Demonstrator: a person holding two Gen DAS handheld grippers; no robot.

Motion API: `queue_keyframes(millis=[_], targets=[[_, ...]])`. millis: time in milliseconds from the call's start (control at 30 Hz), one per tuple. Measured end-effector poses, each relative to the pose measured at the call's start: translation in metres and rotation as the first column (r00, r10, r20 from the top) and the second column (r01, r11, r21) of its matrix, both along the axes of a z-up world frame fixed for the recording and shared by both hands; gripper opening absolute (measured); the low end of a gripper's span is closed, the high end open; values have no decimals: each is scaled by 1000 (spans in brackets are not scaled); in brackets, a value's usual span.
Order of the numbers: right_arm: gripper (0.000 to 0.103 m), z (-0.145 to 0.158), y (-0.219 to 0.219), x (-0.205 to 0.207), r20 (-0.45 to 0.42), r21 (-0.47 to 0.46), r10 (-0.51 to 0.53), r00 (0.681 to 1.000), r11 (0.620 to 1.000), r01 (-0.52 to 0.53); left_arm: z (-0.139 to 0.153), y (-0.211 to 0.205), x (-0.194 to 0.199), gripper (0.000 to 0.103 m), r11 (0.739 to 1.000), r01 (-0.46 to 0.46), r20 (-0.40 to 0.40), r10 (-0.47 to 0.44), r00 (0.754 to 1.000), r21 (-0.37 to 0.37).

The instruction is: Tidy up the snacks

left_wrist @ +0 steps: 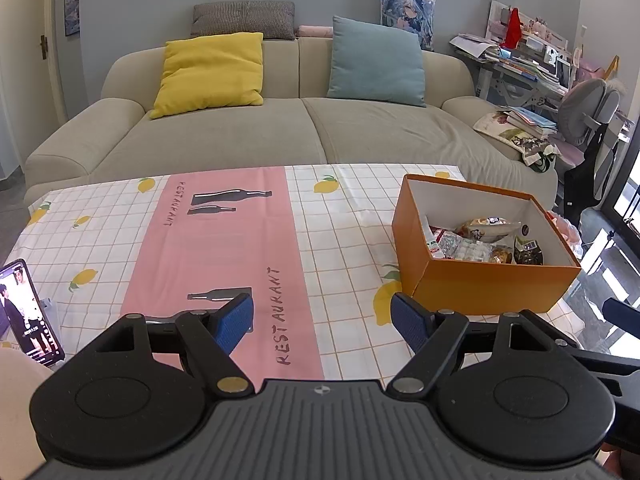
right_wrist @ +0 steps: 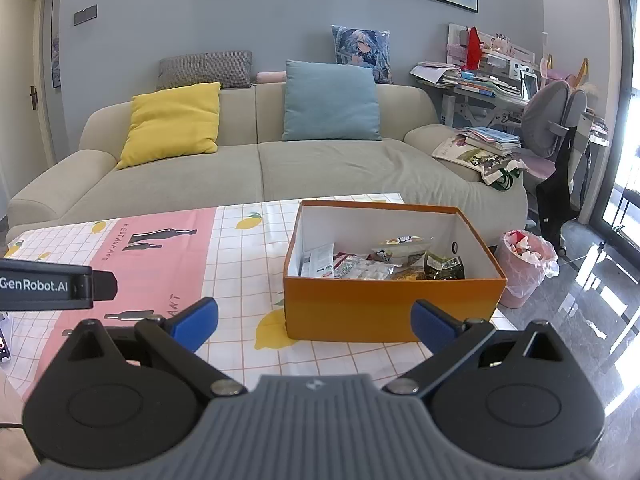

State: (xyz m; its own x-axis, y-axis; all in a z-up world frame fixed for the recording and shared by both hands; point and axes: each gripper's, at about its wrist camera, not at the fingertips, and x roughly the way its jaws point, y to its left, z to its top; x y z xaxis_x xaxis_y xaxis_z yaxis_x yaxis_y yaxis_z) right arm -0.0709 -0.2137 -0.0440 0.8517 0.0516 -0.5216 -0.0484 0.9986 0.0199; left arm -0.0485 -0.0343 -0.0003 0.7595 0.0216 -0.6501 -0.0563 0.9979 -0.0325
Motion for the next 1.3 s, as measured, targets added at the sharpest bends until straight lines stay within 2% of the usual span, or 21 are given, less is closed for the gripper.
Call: queue_keyframes(millis=[1300], targets=[[100,-5,-3,0,-24,7,21,999,1000,-20,0,-1,-2,91,1000,-6,-5,6,1000,-3]])
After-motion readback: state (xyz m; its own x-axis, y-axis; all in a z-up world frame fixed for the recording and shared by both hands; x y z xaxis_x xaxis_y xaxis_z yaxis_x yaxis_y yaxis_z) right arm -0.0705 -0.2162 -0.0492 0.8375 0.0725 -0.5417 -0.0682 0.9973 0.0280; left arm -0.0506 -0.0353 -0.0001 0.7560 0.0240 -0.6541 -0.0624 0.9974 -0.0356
